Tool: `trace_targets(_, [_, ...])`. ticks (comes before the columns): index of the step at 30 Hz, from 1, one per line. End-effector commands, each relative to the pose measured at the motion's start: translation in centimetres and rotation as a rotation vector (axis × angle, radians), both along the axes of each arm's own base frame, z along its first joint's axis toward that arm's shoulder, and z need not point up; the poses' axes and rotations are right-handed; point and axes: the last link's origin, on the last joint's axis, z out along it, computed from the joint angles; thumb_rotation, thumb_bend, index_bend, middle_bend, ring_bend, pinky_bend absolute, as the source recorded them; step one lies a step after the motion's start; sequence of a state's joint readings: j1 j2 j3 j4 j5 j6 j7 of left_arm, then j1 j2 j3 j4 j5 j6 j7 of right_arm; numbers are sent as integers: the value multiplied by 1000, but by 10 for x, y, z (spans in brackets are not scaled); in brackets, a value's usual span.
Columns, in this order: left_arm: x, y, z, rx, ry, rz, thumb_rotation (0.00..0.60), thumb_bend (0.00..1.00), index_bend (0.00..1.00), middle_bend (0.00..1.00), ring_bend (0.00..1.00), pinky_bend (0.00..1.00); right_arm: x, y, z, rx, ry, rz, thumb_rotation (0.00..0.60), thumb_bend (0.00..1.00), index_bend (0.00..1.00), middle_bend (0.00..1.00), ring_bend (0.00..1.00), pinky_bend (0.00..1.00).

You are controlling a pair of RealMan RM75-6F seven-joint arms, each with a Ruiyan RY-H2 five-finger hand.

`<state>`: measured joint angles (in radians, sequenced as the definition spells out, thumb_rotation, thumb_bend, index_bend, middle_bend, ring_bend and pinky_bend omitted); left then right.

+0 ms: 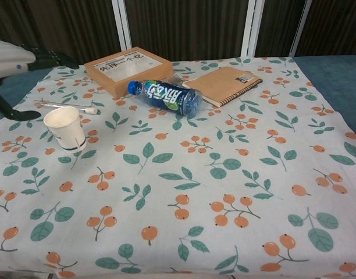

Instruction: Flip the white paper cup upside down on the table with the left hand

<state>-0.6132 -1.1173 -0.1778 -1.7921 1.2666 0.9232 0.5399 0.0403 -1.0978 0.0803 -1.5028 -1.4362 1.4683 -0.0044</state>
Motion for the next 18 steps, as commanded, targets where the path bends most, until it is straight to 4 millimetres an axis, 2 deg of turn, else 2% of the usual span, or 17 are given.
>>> trace_targets(1, [16, 13, -24, -75, 110, 6, 600, 301, 0, 0, 0, 0, -1, -1, 0, -2, -2, -1, 600, 71, 0, 0, 0, 0])
trace_targets(11, [24, 23, -55, -81, 281, 78, 600, 287, 0, 0, 0, 0, -4, -2, -2, -4, -9, 0, 600, 71, 0, 0, 0, 0])
trace_targets(18, [24, 36, -68, -66, 316, 114, 600, 286, 0, 0, 0, 0, -7, -2, 0, -3, -15, -11, 600, 71, 0, 0, 0, 0])
